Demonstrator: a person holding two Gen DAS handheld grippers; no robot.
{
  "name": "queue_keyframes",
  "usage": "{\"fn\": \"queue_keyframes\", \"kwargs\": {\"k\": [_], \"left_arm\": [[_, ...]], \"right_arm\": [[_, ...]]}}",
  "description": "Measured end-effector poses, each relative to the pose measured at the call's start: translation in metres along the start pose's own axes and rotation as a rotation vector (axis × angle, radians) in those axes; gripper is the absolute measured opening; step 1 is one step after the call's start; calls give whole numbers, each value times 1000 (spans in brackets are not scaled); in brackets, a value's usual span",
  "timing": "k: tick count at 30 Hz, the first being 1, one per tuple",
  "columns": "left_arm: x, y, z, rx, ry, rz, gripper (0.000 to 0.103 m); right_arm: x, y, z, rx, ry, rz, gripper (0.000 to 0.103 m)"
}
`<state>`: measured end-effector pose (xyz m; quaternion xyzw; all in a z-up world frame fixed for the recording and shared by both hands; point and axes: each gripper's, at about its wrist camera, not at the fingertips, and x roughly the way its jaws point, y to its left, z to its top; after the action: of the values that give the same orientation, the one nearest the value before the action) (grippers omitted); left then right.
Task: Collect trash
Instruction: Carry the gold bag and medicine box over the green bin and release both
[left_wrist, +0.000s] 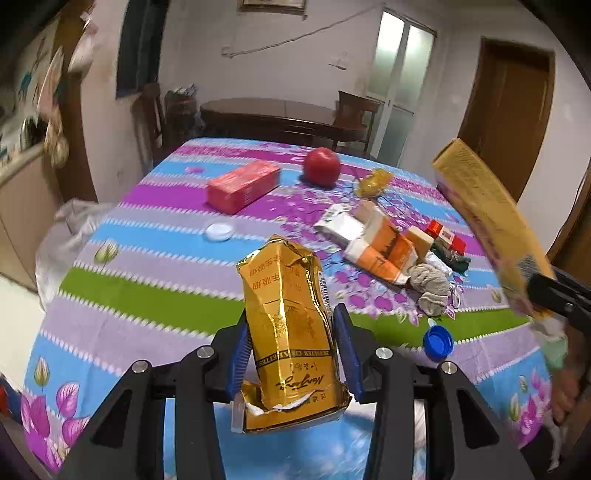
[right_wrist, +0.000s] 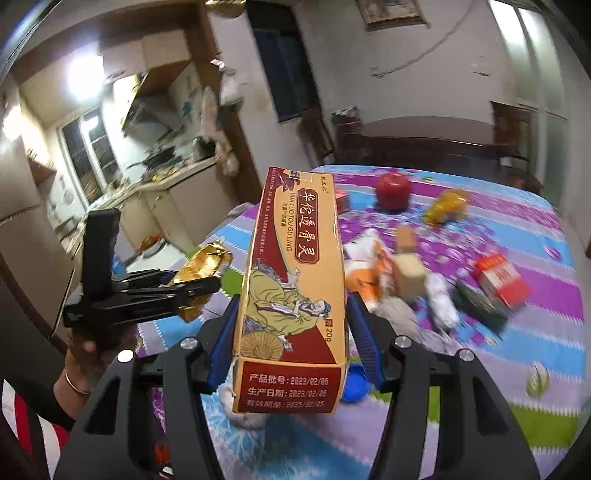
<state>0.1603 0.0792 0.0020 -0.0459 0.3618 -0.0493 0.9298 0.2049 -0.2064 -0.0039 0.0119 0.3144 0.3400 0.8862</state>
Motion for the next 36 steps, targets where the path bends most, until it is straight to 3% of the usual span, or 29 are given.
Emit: {"fn": "queue_keyframes", "kwargs": {"k": [17, 27, 36], "left_arm": [[33, -172, 42, 224, -21, -90, 44], [46, -281, 47, 374, -20, -181, 44], [55, -377, 40, 497, -11, -261, 44]], "right_arm": [[-139, -92, -39, 260, -154, -296, 55], [-221, -141, -75, 412, -220, -458, 55], [-270, -159, -102, 484, -250, -581, 55]]}}
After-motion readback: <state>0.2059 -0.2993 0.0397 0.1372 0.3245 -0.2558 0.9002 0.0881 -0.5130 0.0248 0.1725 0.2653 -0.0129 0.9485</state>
